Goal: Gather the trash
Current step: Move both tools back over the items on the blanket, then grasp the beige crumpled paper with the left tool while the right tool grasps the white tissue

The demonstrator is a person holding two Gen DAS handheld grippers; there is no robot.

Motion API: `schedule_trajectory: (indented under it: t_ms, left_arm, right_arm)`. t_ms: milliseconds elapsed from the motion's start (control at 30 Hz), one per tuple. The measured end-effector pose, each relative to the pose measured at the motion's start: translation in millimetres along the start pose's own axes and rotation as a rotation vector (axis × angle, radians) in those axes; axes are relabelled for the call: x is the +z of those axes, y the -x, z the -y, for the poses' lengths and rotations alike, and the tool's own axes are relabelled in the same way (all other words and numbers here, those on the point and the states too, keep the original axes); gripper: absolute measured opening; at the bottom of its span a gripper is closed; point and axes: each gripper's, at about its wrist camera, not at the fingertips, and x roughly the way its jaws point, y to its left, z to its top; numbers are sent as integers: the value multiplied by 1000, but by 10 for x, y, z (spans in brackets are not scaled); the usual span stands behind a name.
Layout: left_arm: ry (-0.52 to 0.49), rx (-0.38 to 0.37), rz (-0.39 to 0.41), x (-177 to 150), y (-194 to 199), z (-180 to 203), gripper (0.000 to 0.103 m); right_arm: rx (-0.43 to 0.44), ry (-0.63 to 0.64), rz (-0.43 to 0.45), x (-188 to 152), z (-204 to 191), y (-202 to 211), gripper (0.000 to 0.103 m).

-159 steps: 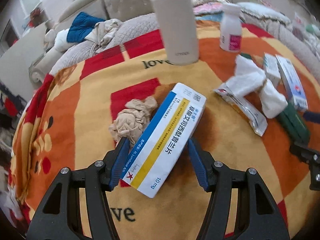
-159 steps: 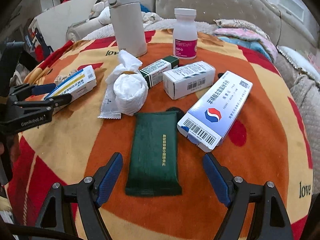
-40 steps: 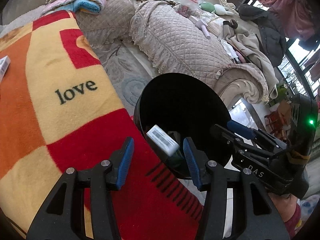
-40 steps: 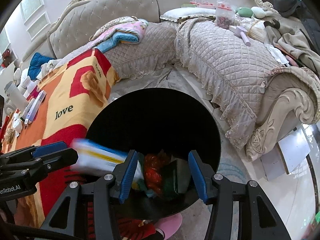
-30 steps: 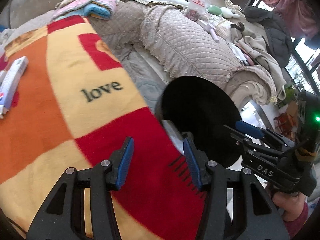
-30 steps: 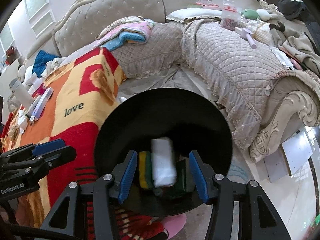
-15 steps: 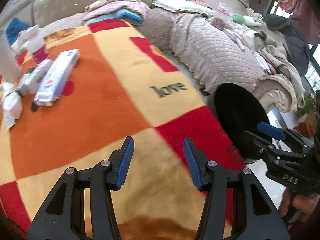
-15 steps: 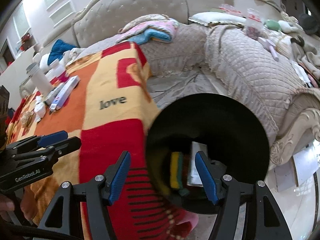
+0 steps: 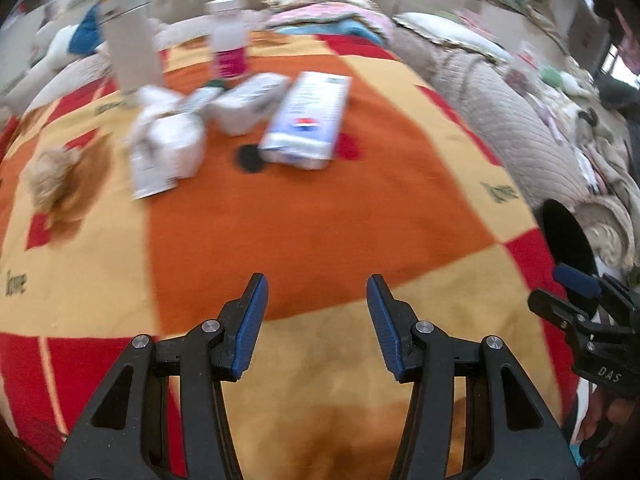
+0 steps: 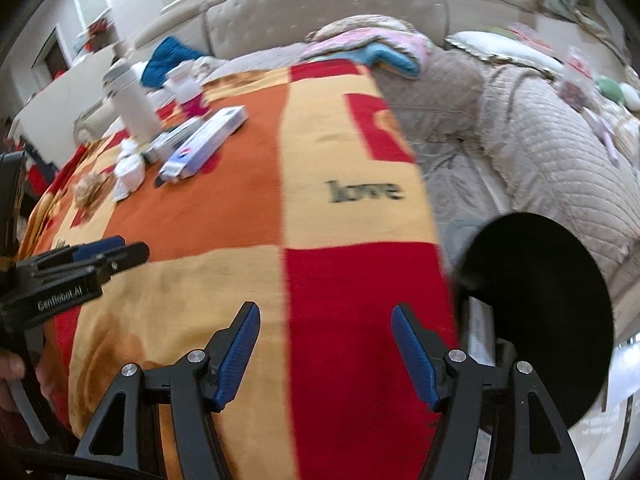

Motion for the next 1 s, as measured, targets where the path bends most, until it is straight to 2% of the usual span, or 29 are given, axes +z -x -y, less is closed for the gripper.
schedule_trajectory:
  t_ms: [133,300,467,500,600,733,833,1000]
  left_arm:
    - [63,55,10,-4,65,-466,50]
    - [173,118,43,39,207,-1123,50]
    - [258,169,89,150,335,-1667,50]
    - [280,176,102,193,355,-1783,51]
    - [334,181,150,311,392,-2057,66]
    - [357,185,170,477,335,-2307,68]
    - [351,175,153,572,205,-2408,68]
    - [336,142,110,652,-27,-2446,68]
  right_arm:
    - [34,59,-22,43,-312,-127,67]
    - [72,118,-28,155,-679,-266,72]
    - [155,149,-15,392,-1060,-389,72]
    - [169,162,-10,455,-1158,-420,72]
    - [206,195,13,645,-1420,-516,72]
    - [240,205,26,918,-1689,-693,72]
    - [248,215,40,1128,-1840,-835,72]
    - [261,207,16,1374,-2015,-1167,72]
